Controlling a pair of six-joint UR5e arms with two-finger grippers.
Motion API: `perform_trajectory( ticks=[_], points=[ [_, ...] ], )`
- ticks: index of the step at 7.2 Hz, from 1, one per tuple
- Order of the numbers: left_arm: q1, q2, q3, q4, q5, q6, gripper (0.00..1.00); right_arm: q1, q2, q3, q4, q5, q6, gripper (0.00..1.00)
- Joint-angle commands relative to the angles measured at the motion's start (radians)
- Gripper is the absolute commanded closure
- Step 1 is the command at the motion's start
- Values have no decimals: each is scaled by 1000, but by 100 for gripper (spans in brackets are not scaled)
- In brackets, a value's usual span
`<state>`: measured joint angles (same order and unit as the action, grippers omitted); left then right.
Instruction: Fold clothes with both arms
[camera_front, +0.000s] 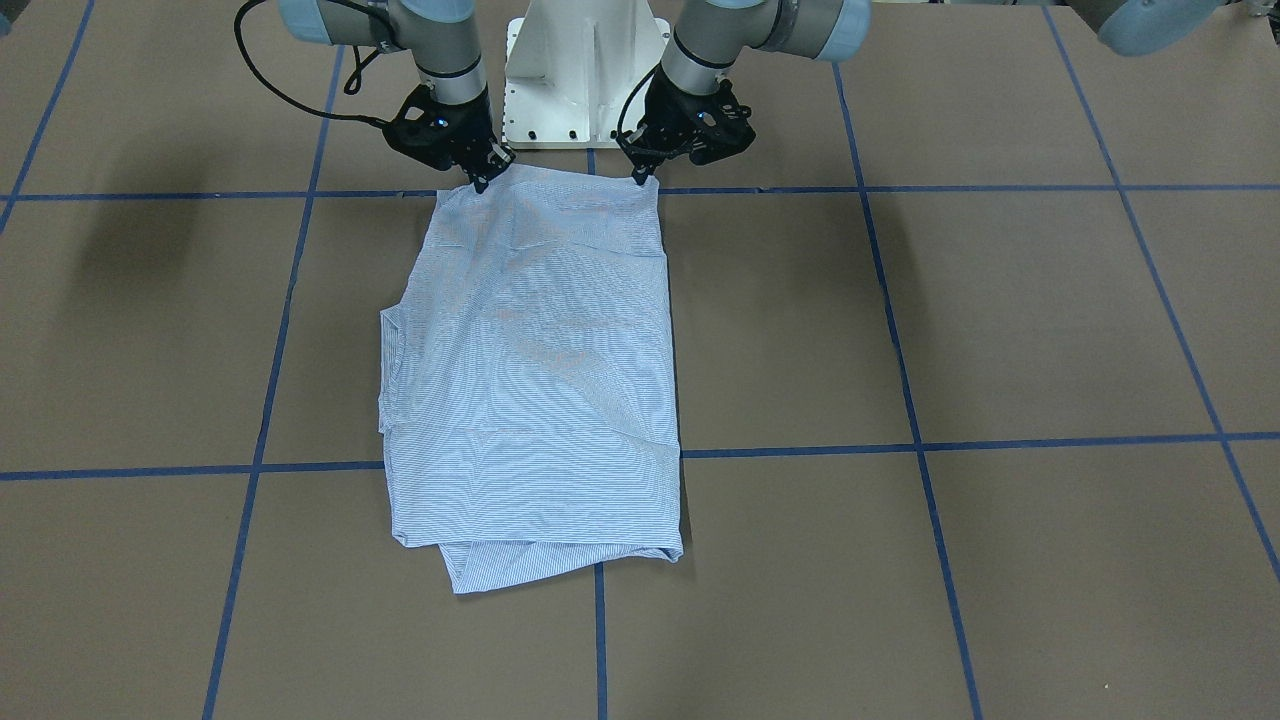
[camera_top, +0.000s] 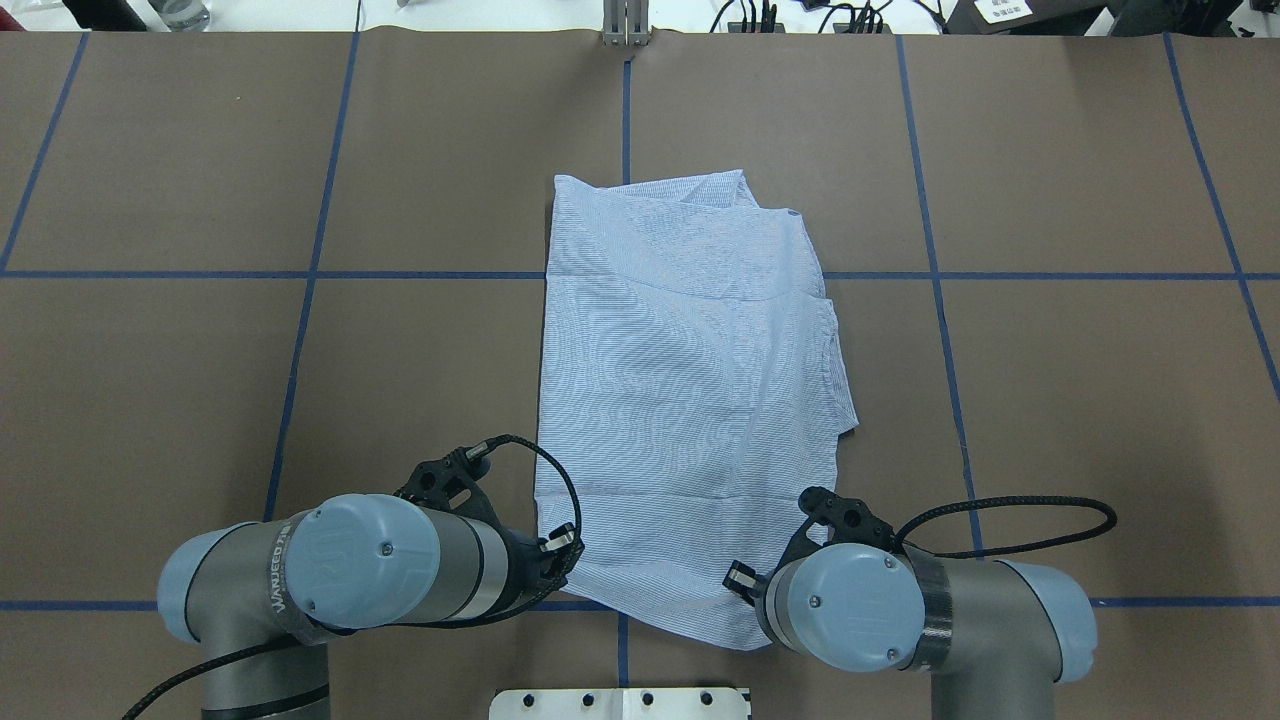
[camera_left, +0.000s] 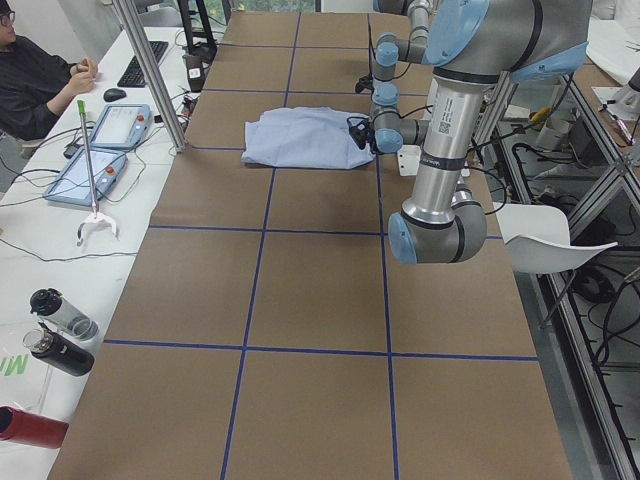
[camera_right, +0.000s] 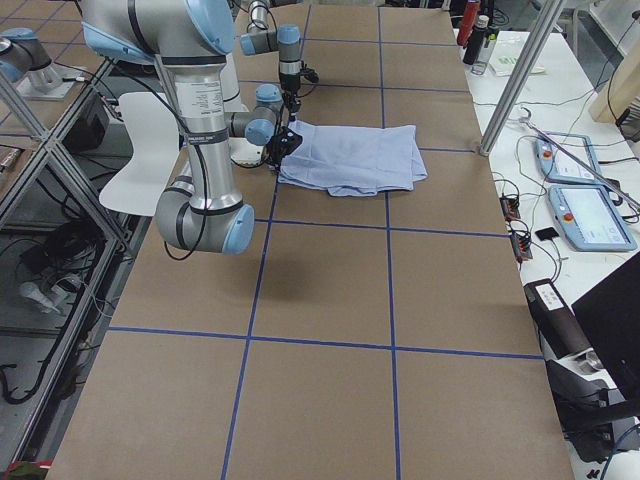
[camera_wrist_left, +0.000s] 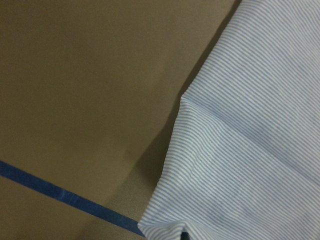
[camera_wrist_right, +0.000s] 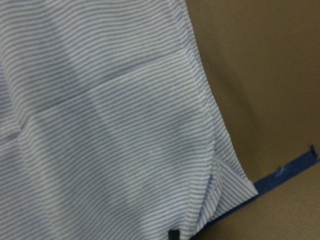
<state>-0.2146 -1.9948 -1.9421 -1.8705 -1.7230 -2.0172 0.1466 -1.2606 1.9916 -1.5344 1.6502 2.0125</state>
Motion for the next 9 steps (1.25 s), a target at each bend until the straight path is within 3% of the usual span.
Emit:
perform_trajectory(
  ticks=[1,5,9],
  points=[
    [-5,10,-85,13,-1,0,100,20,-11,53,-1,26,-8,100],
    [11,13,-153,106,-56,0,100,-16,-39,156,-3,80,-18,100],
    [75,11,-328,328,-64,0,100,-38,-111,300,-3,140,-20,100]
  ],
)
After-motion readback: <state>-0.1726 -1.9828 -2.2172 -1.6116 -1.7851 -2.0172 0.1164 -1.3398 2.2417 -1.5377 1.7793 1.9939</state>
